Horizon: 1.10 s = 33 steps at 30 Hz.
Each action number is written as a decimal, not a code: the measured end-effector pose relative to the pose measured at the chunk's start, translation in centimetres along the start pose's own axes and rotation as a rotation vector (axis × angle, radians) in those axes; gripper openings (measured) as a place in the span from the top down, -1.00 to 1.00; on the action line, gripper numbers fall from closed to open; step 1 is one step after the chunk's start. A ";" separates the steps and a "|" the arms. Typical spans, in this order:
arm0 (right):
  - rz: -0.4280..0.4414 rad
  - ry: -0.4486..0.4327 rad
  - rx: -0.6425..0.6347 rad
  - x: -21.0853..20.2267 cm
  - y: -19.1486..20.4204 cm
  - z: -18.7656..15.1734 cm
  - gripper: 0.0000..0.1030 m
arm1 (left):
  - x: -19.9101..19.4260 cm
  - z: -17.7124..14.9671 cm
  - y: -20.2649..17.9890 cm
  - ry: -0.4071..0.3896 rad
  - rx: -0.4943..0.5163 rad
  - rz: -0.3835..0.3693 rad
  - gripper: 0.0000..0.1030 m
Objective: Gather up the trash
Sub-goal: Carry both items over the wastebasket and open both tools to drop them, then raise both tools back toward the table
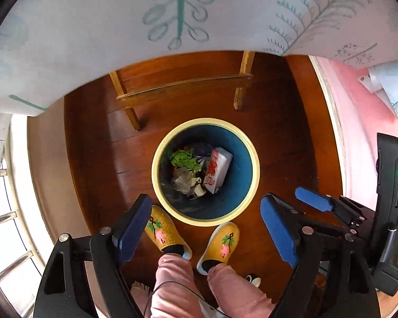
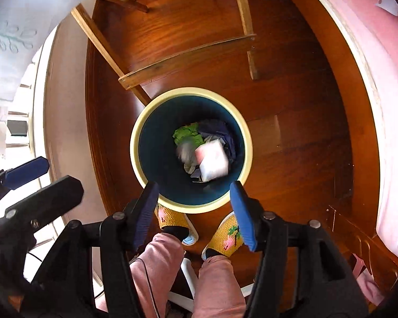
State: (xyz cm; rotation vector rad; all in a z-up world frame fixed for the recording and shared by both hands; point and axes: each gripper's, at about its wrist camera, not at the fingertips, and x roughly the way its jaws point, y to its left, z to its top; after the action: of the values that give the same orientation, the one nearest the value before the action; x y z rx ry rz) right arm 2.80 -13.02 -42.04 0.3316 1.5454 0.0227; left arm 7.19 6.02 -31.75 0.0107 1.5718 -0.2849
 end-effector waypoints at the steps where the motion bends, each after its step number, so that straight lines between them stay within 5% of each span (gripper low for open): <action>1: 0.001 0.001 0.007 -0.4 -0.1 0.1 -0.05 | -0.8 -0.1 0.0 -0.005 -0.003 0.008 -0.66; 9: 0.031 0.013 0.024 -5.8 0.3 -0.1 -0.05 | -9.1 -0.7 -0.6 -0.065 0.015 0.070 -0.66; 19: 0.060 -0.043 -0.015 -18.9 2.6 -2.3 -0.10 | -24.9 -2.5 -1.5 -0.213 0.068 0.106 -0.66; 33: 0.132 -0.357 -0.102 -37.1 4.3 -2.6 -0.13 | -39.9 -4.7 -1.9 -0.438 0.017 0.095 -0.45</action>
State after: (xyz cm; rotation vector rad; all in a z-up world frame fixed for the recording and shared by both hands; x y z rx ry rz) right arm -0.19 -16.63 -4.88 0.3359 1.1627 0.1382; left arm 3.28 11.95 7.84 0.0337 1.1305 -0.2091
